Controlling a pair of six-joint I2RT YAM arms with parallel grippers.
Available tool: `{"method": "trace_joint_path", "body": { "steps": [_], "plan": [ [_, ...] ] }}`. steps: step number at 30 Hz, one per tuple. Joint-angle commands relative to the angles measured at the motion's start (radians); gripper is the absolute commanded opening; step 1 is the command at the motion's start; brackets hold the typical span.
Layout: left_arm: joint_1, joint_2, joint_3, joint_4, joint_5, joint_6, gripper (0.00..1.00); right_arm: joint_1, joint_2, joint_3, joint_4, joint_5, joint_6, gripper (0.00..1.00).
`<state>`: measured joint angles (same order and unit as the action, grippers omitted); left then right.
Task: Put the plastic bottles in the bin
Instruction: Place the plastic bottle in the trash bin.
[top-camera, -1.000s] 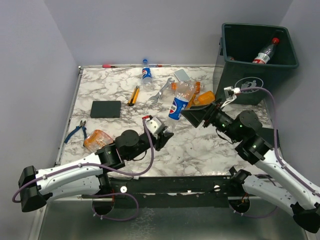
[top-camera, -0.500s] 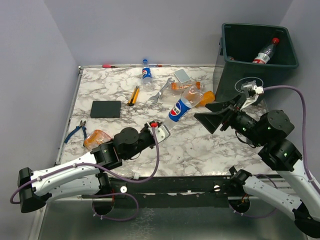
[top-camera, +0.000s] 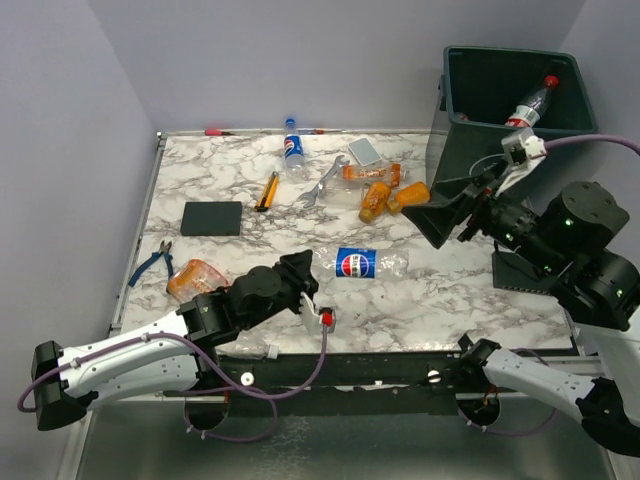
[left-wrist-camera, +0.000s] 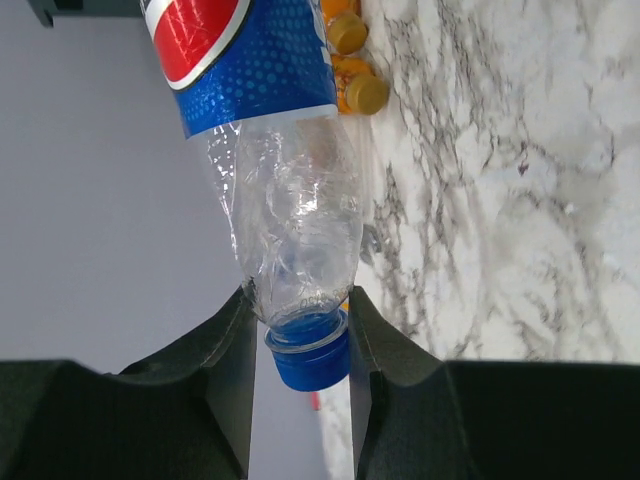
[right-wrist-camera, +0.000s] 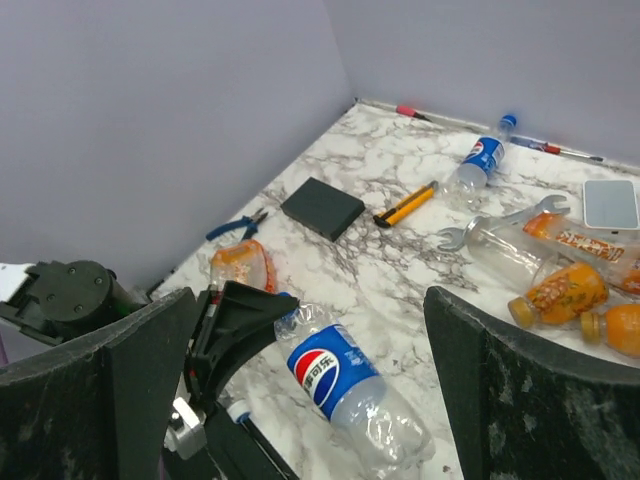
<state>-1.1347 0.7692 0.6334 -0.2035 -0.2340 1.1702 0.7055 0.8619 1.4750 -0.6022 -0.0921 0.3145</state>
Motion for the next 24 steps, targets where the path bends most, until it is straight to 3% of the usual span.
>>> {"method": "trace_joint_path", "body": {
  "steps": [1,12,18,24],
  "plan": [
    [-0.029,-0.002,0.026,-0.068,0.004,0.326,0.00,0.004,0.159,0.070,-0.250,-0.081,-0.159,1.00],
    [-0.127,0.031,0.155,-0.148,-0.045,0.440,0.00,0.004,0.282,-0.118,-0.174,-0.426,-0.226,1.00],
    [-0.142,0.040,0.157,-0.172,-0.062,0.469,0.00,0.004,0.340,-0.105,-0.208,-0.501,-0.252,1.00],
    [-0.144,0.043,0.150,-0.176,-0.086,0.510,0.00,0.004,0.361,-0.219,-0.146,-0.642,-0.216,1.00]
  ]
}}
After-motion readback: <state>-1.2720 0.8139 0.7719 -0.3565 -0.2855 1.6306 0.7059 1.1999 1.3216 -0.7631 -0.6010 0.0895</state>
